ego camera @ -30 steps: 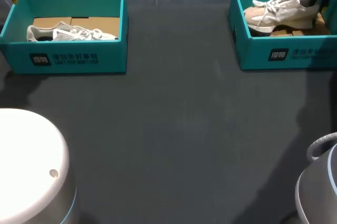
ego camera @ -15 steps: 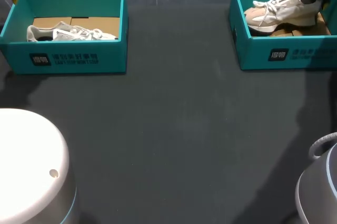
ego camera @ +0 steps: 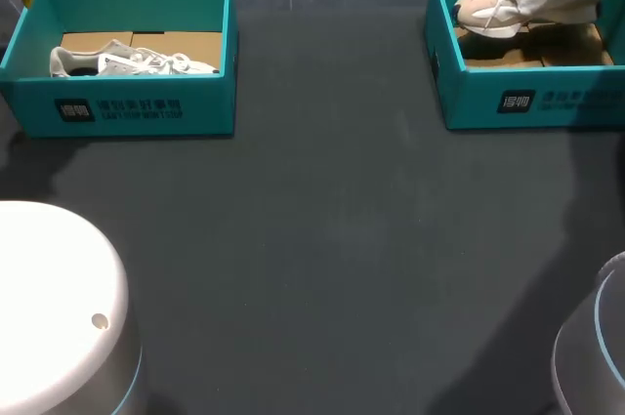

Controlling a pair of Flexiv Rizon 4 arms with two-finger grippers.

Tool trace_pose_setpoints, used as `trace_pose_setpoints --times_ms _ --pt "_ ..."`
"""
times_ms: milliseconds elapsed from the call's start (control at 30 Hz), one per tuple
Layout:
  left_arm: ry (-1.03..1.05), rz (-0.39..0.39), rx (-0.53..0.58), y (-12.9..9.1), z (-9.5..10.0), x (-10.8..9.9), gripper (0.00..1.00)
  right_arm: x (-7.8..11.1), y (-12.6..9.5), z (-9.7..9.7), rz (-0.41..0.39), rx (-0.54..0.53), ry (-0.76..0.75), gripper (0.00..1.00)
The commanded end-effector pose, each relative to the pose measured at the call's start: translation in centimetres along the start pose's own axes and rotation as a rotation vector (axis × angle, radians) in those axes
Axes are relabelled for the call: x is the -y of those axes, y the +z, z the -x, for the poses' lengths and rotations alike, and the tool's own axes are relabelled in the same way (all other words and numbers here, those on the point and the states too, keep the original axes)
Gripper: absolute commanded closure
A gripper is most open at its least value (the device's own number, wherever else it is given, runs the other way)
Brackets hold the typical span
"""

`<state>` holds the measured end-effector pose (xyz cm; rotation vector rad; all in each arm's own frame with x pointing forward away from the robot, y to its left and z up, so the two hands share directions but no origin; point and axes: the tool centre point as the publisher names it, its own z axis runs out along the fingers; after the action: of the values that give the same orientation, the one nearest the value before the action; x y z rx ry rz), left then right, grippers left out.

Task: Take the shoe out of the shoebox, open the shoe tongue, remove and reinsert the insole, then place the shoe into the shoebox

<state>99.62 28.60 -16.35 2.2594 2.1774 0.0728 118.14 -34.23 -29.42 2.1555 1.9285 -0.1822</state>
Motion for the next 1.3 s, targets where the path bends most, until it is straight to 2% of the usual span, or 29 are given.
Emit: trace_pose_setpoints --times_ms 33,467,800,1133,1300 --pt "0.001 0.001 -0.002 0.0 0.0 0.1 0.0 1.7 -3.0 0.7 0.035 0.006 0.004 1.0" --pt "0.001 0.001 -0.002 0.0 0.0 0.1 0.0 1.0 -7.1 2.3 0.037 0.033 0.021 1.0" --pt "0.001 0.001 -0.002 0.0 0.0 0.1 0.0 1.5 -11.3 2.1 0.048 0.071 0.035 1.0" --pt "0.001 0.001 -0.002 0.0 0.0 0.1 0.0 4.4 -15.0 0.0 0.077 0.077 0.055 1.0" --pt "0.001 0.001 -0.002 0.0 0.0 0.1 0.0 7.0 -17.6 -2.3 0.096 0.072 0.056 1.0"
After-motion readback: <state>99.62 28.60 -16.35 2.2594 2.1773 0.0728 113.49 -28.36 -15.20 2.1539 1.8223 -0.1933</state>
